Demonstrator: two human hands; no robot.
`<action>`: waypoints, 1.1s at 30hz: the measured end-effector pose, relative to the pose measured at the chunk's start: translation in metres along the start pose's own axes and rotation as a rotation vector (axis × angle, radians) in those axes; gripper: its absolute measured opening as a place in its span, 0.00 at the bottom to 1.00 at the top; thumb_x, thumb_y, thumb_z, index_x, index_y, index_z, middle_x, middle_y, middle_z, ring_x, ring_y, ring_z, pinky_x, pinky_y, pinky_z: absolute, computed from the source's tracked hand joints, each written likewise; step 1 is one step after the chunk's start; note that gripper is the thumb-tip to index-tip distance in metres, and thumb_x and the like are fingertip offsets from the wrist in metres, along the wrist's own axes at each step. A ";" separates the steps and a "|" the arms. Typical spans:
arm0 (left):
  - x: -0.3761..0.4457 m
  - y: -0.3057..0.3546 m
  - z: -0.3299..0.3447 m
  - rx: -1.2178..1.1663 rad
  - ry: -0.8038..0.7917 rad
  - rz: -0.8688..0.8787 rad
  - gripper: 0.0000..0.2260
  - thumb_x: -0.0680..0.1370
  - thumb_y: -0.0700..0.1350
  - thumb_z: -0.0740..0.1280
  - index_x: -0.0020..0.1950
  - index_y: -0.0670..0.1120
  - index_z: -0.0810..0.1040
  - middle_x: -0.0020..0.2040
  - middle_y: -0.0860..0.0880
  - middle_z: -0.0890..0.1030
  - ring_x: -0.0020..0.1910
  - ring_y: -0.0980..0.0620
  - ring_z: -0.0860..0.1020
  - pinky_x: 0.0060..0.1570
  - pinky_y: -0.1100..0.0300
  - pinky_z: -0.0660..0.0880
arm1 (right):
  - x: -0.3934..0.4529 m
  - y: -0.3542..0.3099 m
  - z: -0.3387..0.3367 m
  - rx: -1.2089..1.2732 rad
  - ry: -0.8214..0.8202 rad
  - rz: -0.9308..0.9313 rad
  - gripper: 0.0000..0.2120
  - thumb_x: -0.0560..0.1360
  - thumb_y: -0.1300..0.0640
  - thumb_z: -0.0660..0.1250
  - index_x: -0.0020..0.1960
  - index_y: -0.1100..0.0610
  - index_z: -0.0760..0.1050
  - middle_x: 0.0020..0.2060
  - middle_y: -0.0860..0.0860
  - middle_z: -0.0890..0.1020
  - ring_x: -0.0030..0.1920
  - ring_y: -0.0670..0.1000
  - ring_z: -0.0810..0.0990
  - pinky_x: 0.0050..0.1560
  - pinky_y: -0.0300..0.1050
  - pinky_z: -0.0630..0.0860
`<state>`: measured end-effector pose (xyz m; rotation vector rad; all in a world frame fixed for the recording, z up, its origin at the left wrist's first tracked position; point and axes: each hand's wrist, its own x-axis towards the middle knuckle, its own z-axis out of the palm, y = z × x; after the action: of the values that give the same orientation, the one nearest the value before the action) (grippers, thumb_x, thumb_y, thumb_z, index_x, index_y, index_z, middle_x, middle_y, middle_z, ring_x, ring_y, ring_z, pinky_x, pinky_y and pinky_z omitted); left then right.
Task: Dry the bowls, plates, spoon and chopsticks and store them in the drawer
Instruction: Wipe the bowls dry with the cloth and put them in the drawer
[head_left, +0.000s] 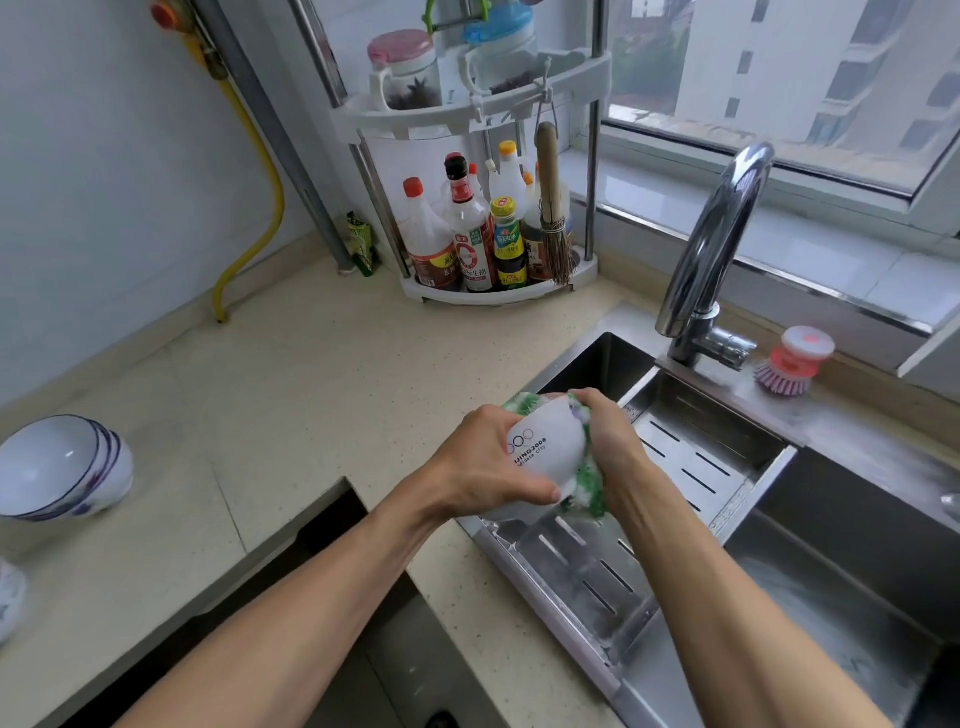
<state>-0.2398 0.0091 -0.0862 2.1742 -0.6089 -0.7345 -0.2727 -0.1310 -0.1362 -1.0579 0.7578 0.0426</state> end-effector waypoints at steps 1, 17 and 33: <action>-0.002 0.002 -0.001 -0.006 -0.025 0.035 0.12 0.65 0.36 0.80 0.36 0.48 0.79 0.35 0.50 0.82 0.32 0.52 0.82 0.32 0.57 0.80 | 0.001 0.002 -0.006 0.072 -0.040 0.055 0.15 0.78 0.50 0.59 0.38 0.57 0.76 0.31 0.60 0.78 0.28 0.56 0.77 0.32 0.44 0.76; 0.009 0.011 0.010 -0.057 -0.024 -0.112 0.07 0.67 0.32 0.76 0.40 0.41 0.80 0.38 0.43 0.84 0.38 0.46 0.83 0.41 0.53 0.80 | -0.011 0.005 0.016 -0.469 0.041 -0.334 0.20 0.74 0.47 0.60 0.60 0.52 0.80 0.55 0.52 0.83 0.55 0.53 0.80 0.60 0.53 0.75; 0.003 0.006 0.005 -0.125 -0.013 -0.023 0.10 0.67 0.34 0.79 0.38 0.47 0.82 0.35 0.51 0.83 0.34 0.53 0.81 0.35 0.59 0.78 | 0.014 -0.003 -0.008 -0.152 -0.030 -0.071 0.14 0.71 0.48 0.64 0.45 0.56 0.83 0.46 0.58 0.85 0.43 0.57 0.81 0.52 0.55 0.77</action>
<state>-0.2421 0.0012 -0.0854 2.0662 -0.5313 -0.7794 -0.2655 -0.1429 -0.1436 -1.2257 0.6973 0.0563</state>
